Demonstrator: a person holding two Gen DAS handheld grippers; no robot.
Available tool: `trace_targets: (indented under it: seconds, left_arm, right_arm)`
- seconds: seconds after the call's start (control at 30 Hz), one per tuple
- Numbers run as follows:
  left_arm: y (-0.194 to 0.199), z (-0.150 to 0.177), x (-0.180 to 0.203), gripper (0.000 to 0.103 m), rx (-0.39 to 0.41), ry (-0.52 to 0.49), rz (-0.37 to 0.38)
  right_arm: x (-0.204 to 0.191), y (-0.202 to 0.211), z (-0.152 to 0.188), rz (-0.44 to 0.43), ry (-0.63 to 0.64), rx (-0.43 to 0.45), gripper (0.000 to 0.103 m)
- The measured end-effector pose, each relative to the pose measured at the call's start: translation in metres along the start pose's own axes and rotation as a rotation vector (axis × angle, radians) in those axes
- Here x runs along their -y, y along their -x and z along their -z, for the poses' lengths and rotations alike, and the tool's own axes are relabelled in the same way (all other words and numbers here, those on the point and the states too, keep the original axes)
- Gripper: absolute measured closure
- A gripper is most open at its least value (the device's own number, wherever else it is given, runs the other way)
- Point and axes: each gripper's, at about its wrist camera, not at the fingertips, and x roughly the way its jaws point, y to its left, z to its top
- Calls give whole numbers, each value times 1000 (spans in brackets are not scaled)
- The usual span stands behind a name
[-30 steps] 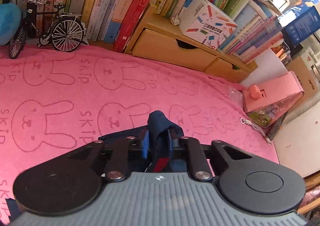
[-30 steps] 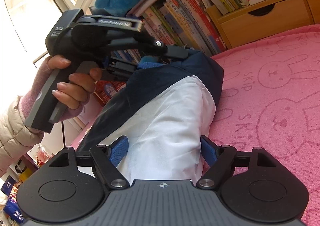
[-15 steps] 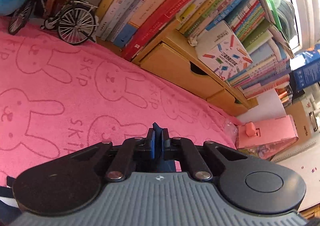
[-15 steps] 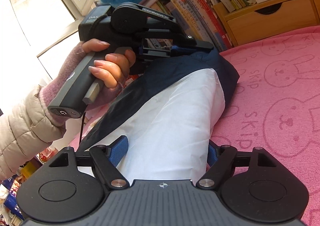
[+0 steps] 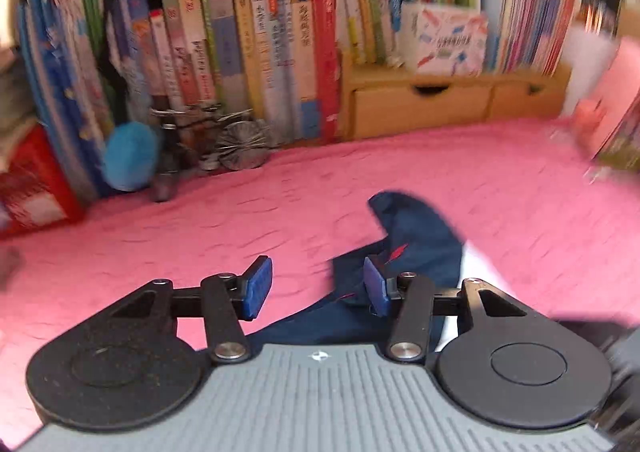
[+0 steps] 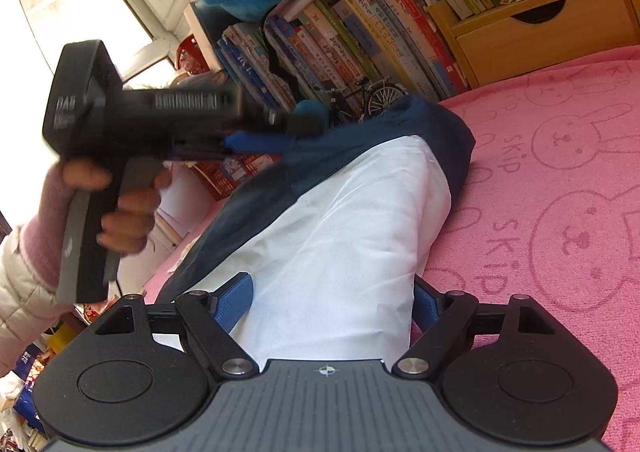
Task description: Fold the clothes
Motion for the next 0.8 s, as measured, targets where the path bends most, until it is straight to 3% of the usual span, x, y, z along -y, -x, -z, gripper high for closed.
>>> trace_targets:
  seconds: [0.03,0.1,0.2,0.3,0.4,0.47,0.57,0.7,0.8]
  left_arm:
    - [-4,17,2,57,-20,-71,-128]
    - [-1,44,-10,57,-26,-98,-268]
    - [33,59,-39,58,18,57,-315]
    - [85,68,-44,57,141,156,-288]
    - [109,77,-19,55,199,134,-206]
    - [103,86,-2,55,175,96,-168]
    - [80,105,8,55,118,77,-186]
    - [76,121,-1,53,122,156,-186]
    - [76,127,-6,51,124,191,-180]
  right_arm:
    - [1,2,0,-1,-1,8,22]
    - [2,5,-1,-4,-4,24,22]
    - [4,9,-2,-6,-8,48,22]
    - [9,15,-2,13,-24,91,22]
    - [12,18,-2,53,-53,107,22]
    - [2,31,5,125,-37,118,22]
    - [-23,73,25,206,53,156,21]
    - [-55,137,70,315,176,197,18]
    - [-82,155,108,396,299,163,18]
